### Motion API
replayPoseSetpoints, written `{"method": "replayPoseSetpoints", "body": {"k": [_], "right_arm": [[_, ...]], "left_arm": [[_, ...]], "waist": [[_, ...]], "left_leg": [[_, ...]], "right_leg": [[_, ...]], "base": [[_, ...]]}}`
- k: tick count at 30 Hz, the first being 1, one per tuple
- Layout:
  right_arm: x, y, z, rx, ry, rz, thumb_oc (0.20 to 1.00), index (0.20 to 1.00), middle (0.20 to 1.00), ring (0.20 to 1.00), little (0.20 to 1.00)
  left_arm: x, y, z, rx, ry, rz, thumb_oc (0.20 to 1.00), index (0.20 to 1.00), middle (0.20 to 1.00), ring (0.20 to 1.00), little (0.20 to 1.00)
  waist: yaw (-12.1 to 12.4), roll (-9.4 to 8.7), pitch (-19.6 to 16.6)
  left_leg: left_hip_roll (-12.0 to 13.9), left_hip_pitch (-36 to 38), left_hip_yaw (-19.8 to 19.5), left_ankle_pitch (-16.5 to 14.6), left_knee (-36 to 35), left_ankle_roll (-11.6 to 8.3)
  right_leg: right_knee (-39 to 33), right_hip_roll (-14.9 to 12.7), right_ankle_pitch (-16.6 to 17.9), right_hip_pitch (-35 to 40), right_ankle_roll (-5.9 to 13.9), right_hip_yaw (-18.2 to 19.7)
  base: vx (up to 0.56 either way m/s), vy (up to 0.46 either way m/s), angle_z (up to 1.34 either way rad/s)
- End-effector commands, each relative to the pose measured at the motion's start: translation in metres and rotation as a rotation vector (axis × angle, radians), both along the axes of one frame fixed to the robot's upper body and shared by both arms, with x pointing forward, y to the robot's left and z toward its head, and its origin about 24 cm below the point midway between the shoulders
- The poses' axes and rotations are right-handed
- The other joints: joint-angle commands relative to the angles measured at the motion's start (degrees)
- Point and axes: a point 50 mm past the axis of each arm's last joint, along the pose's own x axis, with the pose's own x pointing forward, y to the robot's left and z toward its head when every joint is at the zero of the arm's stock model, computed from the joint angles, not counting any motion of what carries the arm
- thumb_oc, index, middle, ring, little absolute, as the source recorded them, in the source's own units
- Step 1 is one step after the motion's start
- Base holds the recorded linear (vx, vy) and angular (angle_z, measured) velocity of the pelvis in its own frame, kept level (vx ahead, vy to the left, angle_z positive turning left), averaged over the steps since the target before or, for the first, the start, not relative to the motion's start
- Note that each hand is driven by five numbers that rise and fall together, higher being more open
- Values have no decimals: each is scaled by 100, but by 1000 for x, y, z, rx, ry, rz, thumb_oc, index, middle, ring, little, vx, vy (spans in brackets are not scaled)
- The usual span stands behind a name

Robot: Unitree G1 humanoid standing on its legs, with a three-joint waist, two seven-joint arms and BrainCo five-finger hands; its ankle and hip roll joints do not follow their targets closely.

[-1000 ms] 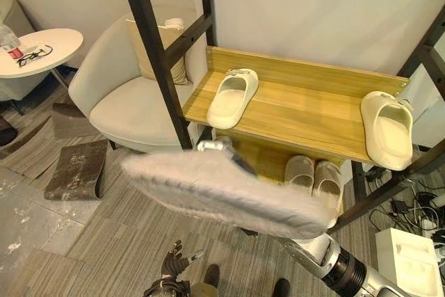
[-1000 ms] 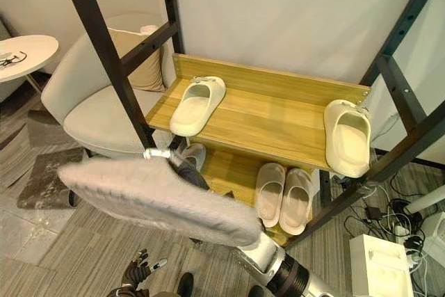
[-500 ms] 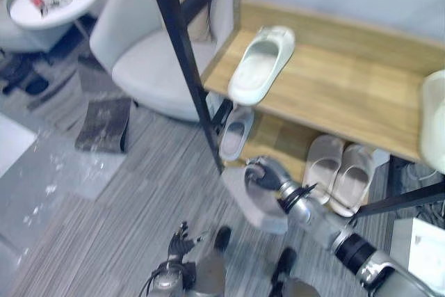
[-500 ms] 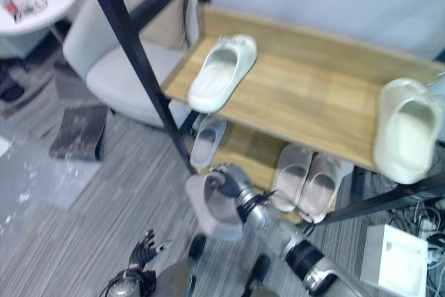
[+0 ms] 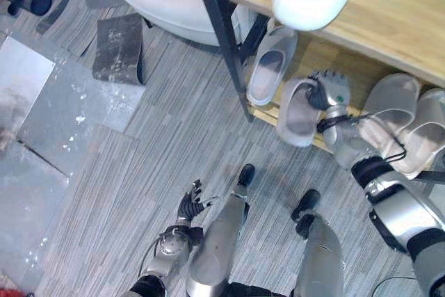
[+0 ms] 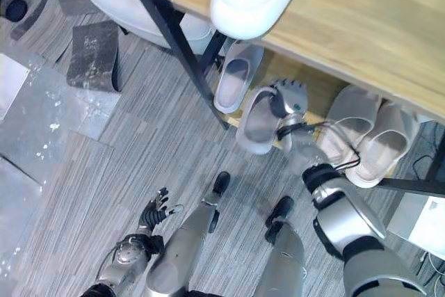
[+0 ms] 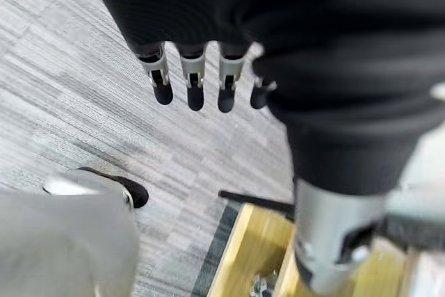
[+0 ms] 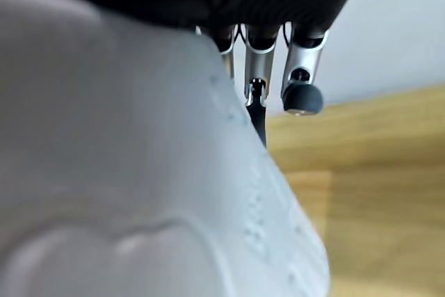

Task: Arrange the slippers neatly on the shoe rack.

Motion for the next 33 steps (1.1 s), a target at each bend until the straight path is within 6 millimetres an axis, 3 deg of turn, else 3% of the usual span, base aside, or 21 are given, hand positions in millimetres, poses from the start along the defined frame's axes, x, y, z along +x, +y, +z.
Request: {"method": "replayPoseSetpoints", "body": {"k": [1, 7, 12, 13, 16, 17, 18, 26, 33], "right_arm": [[1, -22, 27, -75, -107, -78, 200, 200, 200, 200, 200], [-1, -58, 51, -198, -117, -230, 200, 200, 200, 200, 200], [-4, -73, 61, -253, -118, -287, 200, 200, 200, 200, 200], [-5, -78, 62, -262, -119, -305, 200, 200, 200, 200, 200], [-9, -90, 64, -257, -112, -347, 200, 200, 200, 200, 200], [-9, -91, 63, -255, -106, -352, 570, 570, 570, 570, 570], [-10, -96, 59, -245, -81, -375, 1000, 1000, 1000, 1000, 1000], [-6, -91, 50, -242, -5, -416, 1000, 1000, 1000, 1000, 1000], [-2, -82, 63, -143, -65, -406, 1000, 1000, 1000, 1000, 1000]], "left_arm": [[-4, -1, 5, -22, -38, -24, 1000, 1000, 1000, 1000, 1000], [0, -1, 10, -27, -59, -48, 1000, 1000, 1000, 1000, 1000], [1, -2, 15, -44, -76, -57, 1000, 1000, 1000, 1000, 1000], [4, -4, 26, -67, -128, -72, 1000, 1000, 1000, 1000, 1000], [-10, 3, 24, -85, -111, -76, 1000, 1000, 1000, 1000, 1000], [-12, 4, 22, -91, -104, -76, 1000, 1000, 1000, 1000, 1000], [-13, 5, 22, -95, -102, -78, 1000, 1000, 1000, 1000, 1000], [-12, 8, 23, -87, -106, -69, 1000, 1000, 1000, 1000, 1000], [-7, 10, 26, -70, -122, -59, 1000, 1000, 1000, 1000, 1000]], "waist": [[183, -79, -350], [290, -19, -303], [312, 0, -274], [331, 20, -275], [379, 115, -280], [388, 127, -294], [386, 139, -297], [360, 143, -283], [315, 141, -234]], "left_leg": [[47, -461, 79, -794, 846, -6], [-79, -1014, 32, -858, 1193, 24], [-141, -1330, 36, -970, 1530, 68], [-160, -1399, 53, -986, 1580, 82], [-212, -1578, 45, -1053, 1757, 125], [-217, -1592, 35, -1068, 1770, 126], [-230, -1591, 34, -1076, 1772, 124], [-234, -1391, -3, -1074, 1650, 127], [-217, -1129, -49, -1029, 1442, 118]], "right_leg": [[115, 48, -308, -150, 230, 400], [675, -62, -529, -769, 192, 523], [1020, -101, -668, -1104, 139, 621], [1068, -110, -679, -1182, 141, 639], [1300, -176, -771, -1416, 133, 698], [1319, -189, -792, -1441, 130, 709], [1334, -191, -811, -1442, 125, 713], [1268, -180, -841, -1239, 116, 689], [1107, -156, -792, -953, 133, 642]], "base": [[-35, 52, 5], [6, 32, 8], [26, 7, 7], [24, 12, -3], [28, 18, -4], [35, 24, -5], [28, 19, 4], [15, -1, 3], [0, 0, 0]]}}
